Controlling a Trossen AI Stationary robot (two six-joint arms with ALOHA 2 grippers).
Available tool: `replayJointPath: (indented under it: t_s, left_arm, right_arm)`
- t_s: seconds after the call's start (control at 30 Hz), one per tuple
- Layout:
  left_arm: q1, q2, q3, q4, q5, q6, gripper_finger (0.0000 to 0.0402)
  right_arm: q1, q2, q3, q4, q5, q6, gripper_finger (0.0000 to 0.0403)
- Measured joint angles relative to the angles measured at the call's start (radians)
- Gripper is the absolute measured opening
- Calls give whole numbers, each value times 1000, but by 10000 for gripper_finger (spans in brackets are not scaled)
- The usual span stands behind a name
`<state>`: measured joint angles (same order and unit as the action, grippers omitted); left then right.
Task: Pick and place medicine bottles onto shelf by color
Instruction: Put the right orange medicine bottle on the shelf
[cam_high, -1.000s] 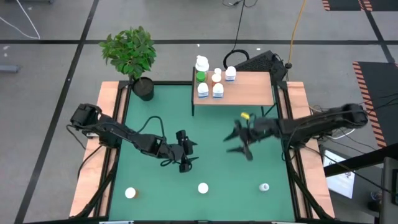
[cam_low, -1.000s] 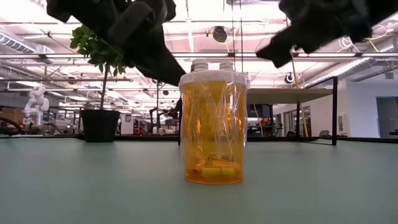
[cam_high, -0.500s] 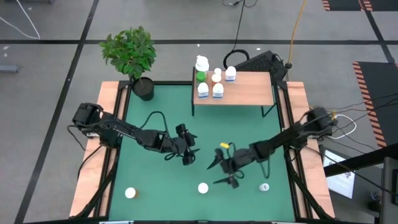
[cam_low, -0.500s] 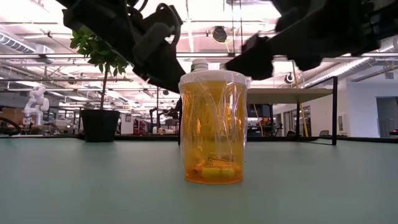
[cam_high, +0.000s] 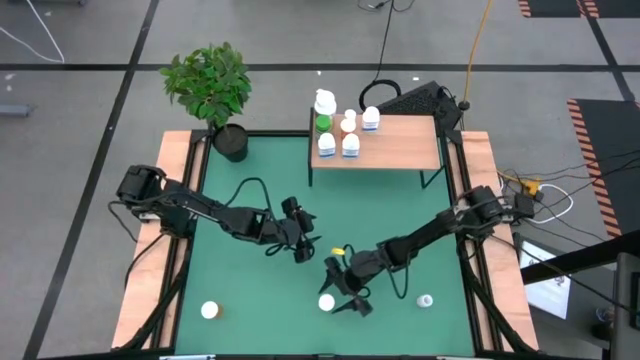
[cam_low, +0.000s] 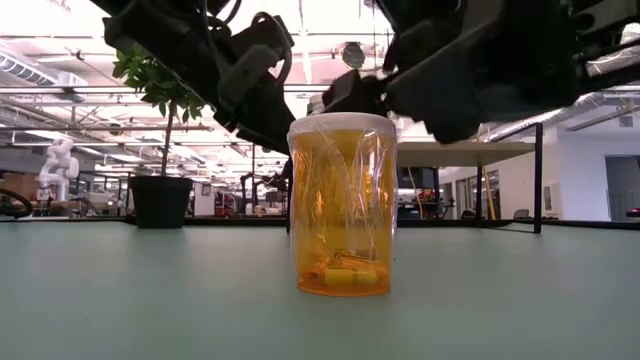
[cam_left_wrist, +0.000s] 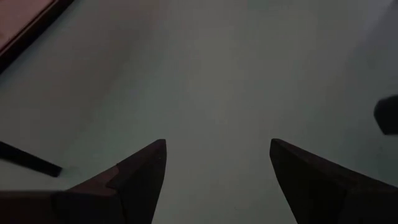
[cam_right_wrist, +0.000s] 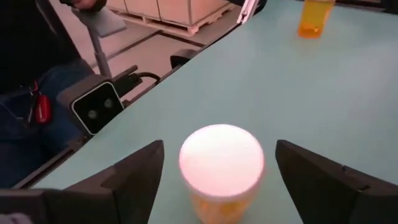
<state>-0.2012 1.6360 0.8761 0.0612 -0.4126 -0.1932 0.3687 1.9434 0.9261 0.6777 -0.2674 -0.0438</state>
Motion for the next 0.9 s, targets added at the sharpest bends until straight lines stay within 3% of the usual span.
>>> replayJointPath:
  t_s: [0.23,0.5,0.6,0.7,0.9]
  left_arm:
    - [0,0,0,-2,0,1,289]
    - [0,0,0,-9,0,3,289]
    - [0,0,0,-10,0,6,289]
    - [0,0,0,-14,0,6,289]
    - [0,0,0,-22,0,5,289]
  right_arm:
    - [-1,40,18,1,0,2,273]
    - [-11,27,19,-17,-4,3,202]
    - [-22,23,19,-25,-45,5,198]
    - [-34,-12,19,-83,-78,5,204]
    - [-90,-225,17,-417,-74,-57,215]
